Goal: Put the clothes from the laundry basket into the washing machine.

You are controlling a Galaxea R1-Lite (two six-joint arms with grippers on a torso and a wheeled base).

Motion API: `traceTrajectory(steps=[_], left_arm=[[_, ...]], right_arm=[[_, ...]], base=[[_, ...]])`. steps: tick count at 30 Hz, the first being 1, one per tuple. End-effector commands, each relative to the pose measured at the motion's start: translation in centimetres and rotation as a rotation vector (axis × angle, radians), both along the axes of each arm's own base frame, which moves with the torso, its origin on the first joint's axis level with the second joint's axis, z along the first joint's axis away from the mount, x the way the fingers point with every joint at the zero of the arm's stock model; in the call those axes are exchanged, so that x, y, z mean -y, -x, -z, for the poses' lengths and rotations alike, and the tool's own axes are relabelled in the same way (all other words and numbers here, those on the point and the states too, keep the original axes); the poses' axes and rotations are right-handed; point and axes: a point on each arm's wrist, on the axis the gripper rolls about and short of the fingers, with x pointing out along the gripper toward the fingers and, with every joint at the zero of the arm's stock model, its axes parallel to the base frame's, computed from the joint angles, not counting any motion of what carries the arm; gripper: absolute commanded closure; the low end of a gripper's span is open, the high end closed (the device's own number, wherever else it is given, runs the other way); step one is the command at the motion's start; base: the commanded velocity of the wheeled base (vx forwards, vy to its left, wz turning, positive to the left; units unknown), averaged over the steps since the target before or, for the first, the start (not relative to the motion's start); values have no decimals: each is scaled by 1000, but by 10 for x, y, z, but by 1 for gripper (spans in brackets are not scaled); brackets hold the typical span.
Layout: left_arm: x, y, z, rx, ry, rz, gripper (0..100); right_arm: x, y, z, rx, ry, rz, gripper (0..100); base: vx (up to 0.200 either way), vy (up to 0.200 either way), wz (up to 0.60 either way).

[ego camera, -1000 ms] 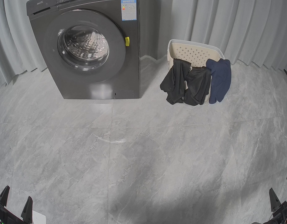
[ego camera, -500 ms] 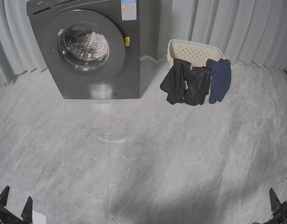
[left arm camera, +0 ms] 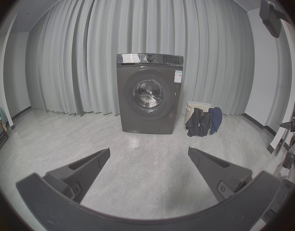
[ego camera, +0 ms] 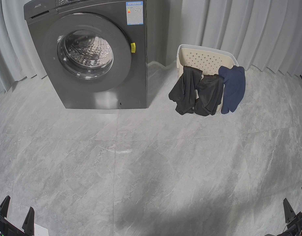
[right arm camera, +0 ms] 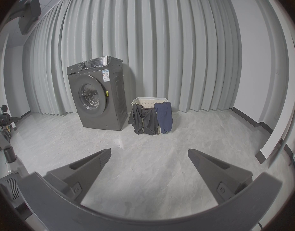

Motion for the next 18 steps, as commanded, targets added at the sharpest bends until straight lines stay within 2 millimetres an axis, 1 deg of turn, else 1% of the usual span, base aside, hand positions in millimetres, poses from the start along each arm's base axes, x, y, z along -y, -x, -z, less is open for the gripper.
traceTrajectory(steps=[1, 3, 13, 18], left_arm=[[0, 0, 5, 0, 1, 0, 0], [0, 0, 5, 0, 1, 0, 0], [0, 0, 5, 0, 4, 0, 0], [0, 0, 5, 0, 5, 0, 0]], right_arm=[[0, 0, 5, -5, 0, -1, 0], [0, 0, 5, -5, 0, -1, 0], [0, 0, 5, -5, 1, 1, 0], [0, 0, 5, -5, 1, 1, 0]], base=[[200, 0, 0], [200, 0, 0], [0, 0, 0], [0, -200, 0]])
